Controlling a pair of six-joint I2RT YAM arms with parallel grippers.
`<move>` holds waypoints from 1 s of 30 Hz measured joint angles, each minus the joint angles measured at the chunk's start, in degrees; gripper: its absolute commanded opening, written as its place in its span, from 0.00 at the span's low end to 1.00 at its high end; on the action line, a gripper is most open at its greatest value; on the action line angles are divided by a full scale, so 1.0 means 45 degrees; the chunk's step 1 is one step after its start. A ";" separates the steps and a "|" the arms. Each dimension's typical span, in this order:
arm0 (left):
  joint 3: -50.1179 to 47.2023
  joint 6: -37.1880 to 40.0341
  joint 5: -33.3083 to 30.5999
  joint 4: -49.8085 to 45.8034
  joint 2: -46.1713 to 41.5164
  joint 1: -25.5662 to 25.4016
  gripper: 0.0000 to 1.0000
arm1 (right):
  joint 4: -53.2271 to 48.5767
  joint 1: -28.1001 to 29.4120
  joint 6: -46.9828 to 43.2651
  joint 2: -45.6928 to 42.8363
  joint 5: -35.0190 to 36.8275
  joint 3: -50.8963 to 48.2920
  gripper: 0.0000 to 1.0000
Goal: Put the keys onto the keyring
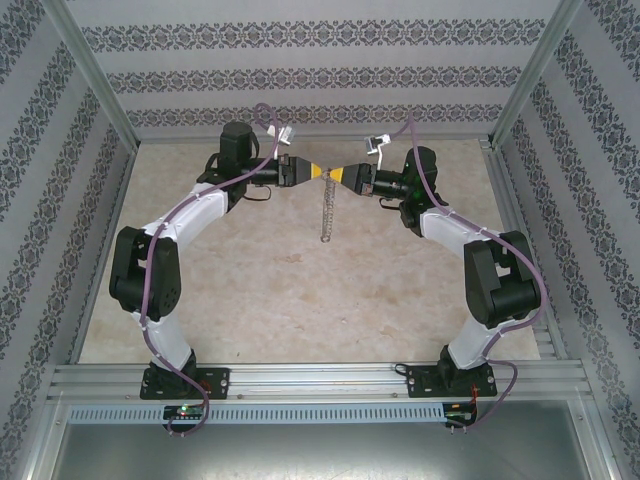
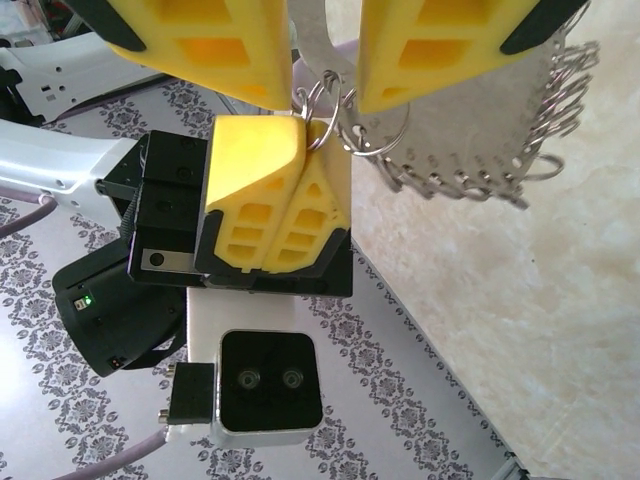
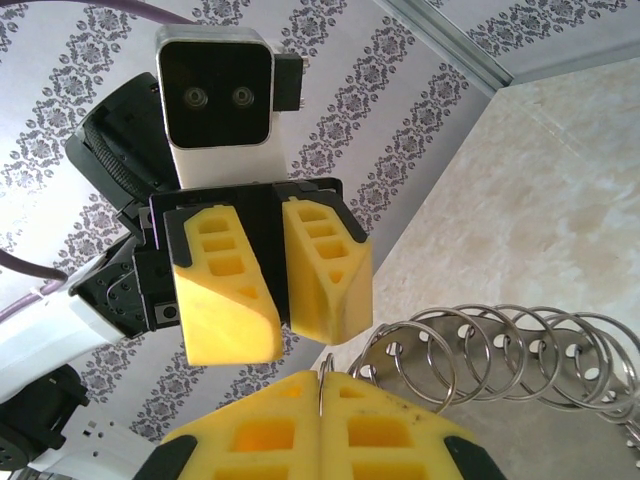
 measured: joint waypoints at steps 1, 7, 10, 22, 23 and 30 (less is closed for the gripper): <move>0.0000 -0.0005 0.0005 0.0039 0.0000 -0.0019 0.24 | 0.0000 0.0000 0.0000 0.0000 0.0000 0.0000 0.00; 0.0000 -0.0194 0.0010 0.0102 0.0000 -0.0185 0.25 | 0.0005 0.0000 0.0000 0.0000 0.0000 0.0005 0.00; 0.0000 -0.0282 0.0010 0.0209 0.0000 -0.0287 0.25 | 0.0005 0.0000 0.0005 0.0000 0.0000 0.0005 0.00; 0.0000 -0.0471 0.0005 0.0661 0.0005 -0.0529 0.27 | 0.0010 0.0000 0.0005 0.0000 0.0000 0.0015 0.00; 0.0000 -0.0471 -0.0034 0.0661 0.0005 -0.0525 0.28 | 0.0010 0.0000 0.0000 0.0000 0.0000 0.0015 0.00; -0.0121 -0.0457 -0.0481 0.0661 -0.0117 -0.0262 0.36 | 0.0005 -0.0087 0.0005 0.0000 0.0005 0.0015 0.00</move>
